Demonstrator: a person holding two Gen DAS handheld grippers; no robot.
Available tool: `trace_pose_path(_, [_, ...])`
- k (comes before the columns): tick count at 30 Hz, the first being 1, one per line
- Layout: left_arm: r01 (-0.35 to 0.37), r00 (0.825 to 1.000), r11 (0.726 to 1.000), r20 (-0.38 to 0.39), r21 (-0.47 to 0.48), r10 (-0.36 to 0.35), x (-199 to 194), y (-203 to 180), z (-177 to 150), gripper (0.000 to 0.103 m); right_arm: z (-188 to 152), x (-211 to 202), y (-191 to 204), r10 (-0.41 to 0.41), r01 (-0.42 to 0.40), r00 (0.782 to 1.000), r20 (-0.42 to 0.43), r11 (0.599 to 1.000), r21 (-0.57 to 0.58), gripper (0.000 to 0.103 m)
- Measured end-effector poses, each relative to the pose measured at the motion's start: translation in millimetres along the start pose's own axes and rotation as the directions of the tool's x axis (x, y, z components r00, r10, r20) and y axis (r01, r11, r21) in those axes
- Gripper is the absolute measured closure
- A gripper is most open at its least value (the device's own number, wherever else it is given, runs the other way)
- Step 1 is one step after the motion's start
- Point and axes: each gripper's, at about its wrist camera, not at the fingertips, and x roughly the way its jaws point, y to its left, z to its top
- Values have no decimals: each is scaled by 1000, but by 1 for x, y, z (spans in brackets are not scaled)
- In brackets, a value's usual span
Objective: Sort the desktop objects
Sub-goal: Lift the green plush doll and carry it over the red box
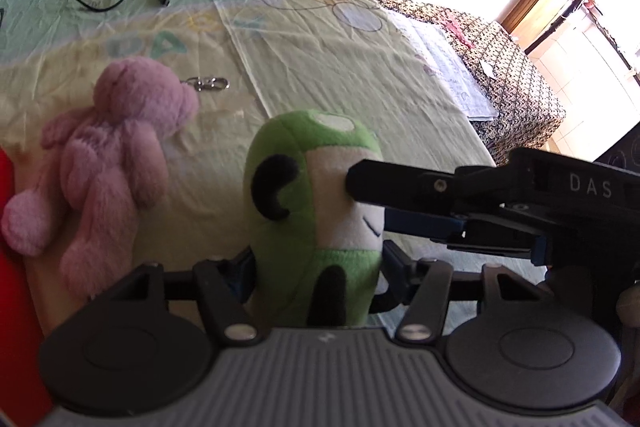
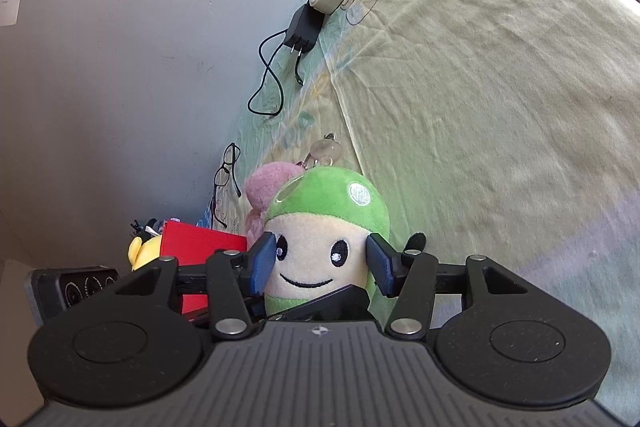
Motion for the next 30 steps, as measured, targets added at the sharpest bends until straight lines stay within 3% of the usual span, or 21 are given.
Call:
trace_pose_path(11, [-3, 999, 1000, 40, -8, 3, -39, 1, -32, 42, -27, -10, 24, 21, -24, 999, -45, 998, -50, 50])
trace_pose_path(17, [40, 994, 999, 98, -17, -38, -73, 8, -43, 42, -45, -21, 50, 42, -44, 999, -16, 992, -116, 49])
trace_pose_path(25, [39, 974, 998, 221, 57, -51, -137, 18, -46, 42, -72, -28, 97, 135, -117, 987, 86, 975, -186, 49])
trace_pose_path(30, [23, 950, 998, 311, 66, -42, -186, 41, -53, 42, -91, -21, 134, 213, -181, 970, 115, 953, -244, 49])
